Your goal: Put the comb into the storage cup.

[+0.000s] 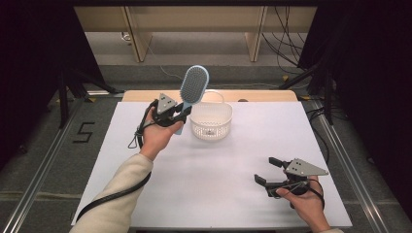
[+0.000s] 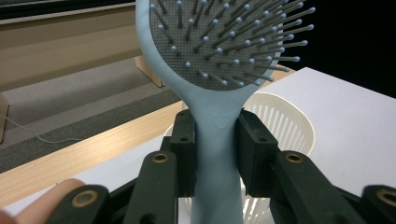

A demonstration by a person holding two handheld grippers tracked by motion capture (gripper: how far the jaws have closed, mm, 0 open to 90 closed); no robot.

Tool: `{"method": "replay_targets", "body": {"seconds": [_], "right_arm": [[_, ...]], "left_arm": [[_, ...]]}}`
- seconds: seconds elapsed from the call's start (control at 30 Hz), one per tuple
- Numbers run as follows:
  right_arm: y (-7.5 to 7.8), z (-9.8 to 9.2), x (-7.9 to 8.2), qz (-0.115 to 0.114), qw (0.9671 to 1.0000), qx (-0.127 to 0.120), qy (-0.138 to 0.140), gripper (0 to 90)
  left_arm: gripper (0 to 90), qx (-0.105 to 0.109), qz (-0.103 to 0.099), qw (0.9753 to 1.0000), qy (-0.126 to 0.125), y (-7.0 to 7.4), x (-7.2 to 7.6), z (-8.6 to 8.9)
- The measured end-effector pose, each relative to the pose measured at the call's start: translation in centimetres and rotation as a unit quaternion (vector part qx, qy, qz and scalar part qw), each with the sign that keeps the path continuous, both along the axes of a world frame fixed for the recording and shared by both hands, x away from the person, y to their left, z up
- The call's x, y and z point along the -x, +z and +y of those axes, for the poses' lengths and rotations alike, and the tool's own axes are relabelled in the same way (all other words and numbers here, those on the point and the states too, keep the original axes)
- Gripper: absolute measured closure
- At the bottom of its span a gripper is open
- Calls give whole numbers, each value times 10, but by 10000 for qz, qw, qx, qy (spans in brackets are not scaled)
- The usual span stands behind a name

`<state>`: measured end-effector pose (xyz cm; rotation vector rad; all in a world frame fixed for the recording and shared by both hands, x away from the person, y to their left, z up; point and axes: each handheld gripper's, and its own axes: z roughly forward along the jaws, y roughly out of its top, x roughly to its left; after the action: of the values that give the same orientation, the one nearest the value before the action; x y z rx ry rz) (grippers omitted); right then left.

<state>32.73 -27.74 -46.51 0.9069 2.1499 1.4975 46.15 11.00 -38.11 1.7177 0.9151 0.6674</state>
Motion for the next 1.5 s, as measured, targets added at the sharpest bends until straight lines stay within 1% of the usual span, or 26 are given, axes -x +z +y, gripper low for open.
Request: {"method": "replay_targets", "body": {"seconds": [0.13,0.5,1.5], "right_arm": [[0,0,0,-2,10000,-7,-4,152],[0,0,0,-4,10000,-6,0,152],[0,0,0,-12,10000,3,5,151]], "left_arm": [[698,-31,4,10000,-7,1,-1,-1],[698,-33,-6,10000,-48,4,-5,-5],[698,-19,-11,10000,-18,8,-15,-11]]}}
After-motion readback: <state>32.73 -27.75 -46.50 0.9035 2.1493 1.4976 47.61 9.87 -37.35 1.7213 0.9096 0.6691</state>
